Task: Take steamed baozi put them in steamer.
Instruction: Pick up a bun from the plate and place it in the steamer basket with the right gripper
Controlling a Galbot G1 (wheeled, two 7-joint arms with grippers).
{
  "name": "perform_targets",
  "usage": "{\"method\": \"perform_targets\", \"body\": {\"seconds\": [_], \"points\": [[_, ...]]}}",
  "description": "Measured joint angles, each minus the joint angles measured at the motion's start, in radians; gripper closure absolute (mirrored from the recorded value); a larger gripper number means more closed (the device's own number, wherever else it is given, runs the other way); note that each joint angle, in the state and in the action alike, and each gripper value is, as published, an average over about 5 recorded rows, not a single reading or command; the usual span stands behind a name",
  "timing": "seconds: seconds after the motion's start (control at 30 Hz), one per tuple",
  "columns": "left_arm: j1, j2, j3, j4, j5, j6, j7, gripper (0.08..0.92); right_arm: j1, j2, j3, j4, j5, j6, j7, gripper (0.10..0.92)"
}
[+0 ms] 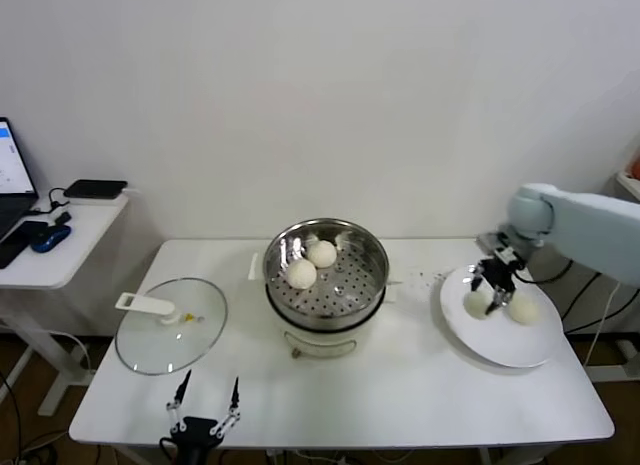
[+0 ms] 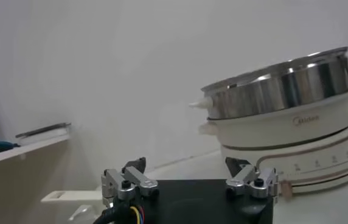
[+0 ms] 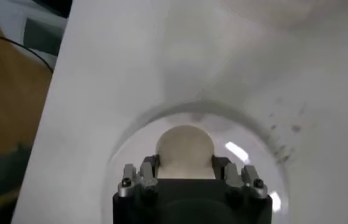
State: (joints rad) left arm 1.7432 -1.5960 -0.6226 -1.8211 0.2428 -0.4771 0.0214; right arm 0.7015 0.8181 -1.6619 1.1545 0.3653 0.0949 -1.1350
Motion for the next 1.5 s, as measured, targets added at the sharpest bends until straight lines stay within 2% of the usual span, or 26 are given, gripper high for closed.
{"method": "perform_targets", "body": {"seconds": [0.37, 0.63, 1.13, 1.5], "points": [[0.0, 0.001, 0.005, -0.008, 0.0, -0.001, 0.0, 0.177, 0.188, 0.13, 0.053, 0.23, -0.03, 0.078, 0.009, 0.398], [0.002, 0.001, 0.006, -0.009, 0.0, -0.003, -0.001, 0.177, 0.183, 0.24, 0.119, 0.31, -0.118, 0.11, 0.032, 0.406], [-0.003, -0.006, 0.001, -0.003, 0.0, -0.002, -0.001, 0.177, -0.006, 0.402, 0.184, 0.244, -0.378, 0.192, 0.108, 0.406], [-0.01, -0.011, -0.005, 0.01, -0.001, -0.001, -0.003, 0.177, -0.118, 0.472, 0.213, 0.137, -0.455, 0.237, 0.129, 0.402]]}}
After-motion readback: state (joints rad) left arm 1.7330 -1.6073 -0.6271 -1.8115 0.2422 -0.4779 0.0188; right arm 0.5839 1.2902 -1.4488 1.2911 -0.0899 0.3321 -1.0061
